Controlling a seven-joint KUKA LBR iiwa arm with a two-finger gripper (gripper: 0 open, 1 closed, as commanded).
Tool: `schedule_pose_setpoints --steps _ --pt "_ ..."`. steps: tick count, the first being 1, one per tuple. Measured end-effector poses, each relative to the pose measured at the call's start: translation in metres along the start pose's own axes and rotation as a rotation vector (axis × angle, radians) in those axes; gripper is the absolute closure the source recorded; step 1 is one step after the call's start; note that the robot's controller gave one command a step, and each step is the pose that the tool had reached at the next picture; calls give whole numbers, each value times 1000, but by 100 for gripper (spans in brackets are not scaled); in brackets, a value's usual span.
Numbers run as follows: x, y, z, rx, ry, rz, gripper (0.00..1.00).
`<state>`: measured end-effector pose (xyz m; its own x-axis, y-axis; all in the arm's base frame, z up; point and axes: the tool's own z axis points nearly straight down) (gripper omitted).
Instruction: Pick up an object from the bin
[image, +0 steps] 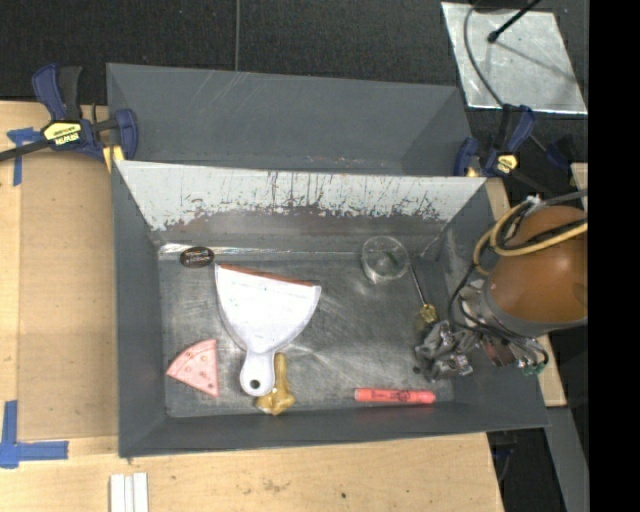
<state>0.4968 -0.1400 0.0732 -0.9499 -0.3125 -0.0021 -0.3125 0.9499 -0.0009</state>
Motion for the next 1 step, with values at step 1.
schedule_pose_setpoints --steps 1 --pt "0 0 0 0 0 0 100"
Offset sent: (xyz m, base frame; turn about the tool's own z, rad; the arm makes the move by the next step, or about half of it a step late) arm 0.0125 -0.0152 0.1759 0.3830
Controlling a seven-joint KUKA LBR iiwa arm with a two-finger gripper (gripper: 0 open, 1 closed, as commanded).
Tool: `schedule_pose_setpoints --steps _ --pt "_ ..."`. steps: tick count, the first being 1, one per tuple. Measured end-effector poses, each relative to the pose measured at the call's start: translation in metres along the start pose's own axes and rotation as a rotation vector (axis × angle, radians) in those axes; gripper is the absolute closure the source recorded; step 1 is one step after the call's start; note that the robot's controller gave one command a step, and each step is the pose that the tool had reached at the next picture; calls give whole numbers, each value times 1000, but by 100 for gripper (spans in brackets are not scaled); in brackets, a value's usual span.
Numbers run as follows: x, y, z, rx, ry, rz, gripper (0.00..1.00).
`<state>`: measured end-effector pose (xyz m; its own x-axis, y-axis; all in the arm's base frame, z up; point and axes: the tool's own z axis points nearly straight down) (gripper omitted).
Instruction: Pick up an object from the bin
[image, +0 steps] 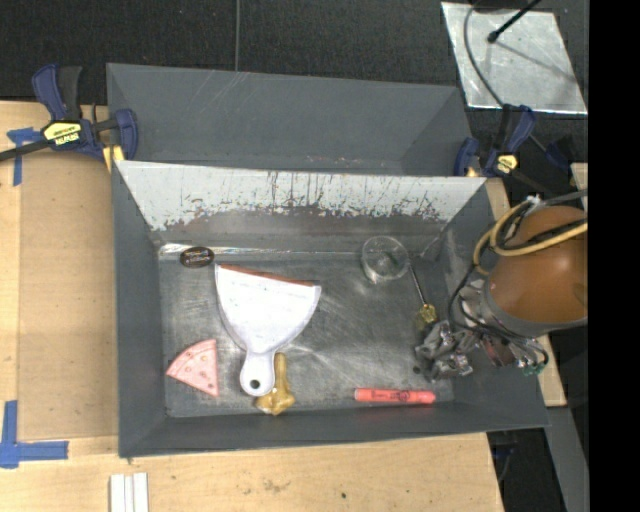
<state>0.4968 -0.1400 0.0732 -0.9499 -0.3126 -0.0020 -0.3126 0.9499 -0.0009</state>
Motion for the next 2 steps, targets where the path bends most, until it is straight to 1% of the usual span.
schedule_pose_setpoints --steps 1,2 --pt "-1 -3 -38 -3 3 93 100" --pt "-19 4 -20 1 -2 -483 0"
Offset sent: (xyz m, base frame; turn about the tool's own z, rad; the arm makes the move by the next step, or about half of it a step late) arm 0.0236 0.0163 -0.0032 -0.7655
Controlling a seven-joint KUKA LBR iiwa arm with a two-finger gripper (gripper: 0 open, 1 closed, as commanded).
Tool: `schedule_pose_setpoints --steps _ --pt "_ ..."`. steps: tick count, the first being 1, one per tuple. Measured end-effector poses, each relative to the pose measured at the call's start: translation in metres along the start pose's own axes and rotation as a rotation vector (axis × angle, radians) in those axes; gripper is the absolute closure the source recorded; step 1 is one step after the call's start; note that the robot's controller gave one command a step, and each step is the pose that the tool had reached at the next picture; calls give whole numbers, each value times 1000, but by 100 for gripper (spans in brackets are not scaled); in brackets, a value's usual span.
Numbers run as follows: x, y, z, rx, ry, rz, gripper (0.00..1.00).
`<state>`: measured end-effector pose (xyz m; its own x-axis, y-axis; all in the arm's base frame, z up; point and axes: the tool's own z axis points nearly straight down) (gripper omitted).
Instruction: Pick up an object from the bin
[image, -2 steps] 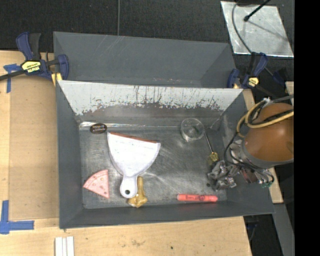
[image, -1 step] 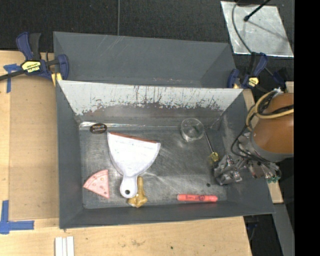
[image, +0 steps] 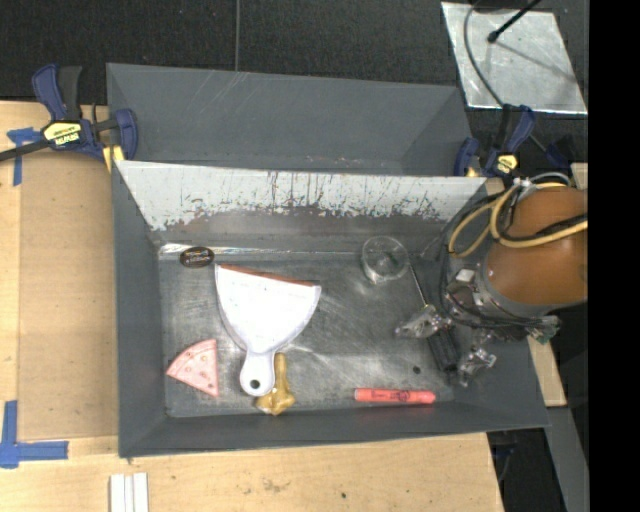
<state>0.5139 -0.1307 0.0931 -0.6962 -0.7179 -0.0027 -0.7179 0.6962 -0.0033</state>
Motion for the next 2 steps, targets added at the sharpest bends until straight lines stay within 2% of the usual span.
schedule_pose_setpoints --steps 1,2 --pt "-14 0 19 2 -8 -280 100" --pt "-13 -1 20 1 -7 -278 0"
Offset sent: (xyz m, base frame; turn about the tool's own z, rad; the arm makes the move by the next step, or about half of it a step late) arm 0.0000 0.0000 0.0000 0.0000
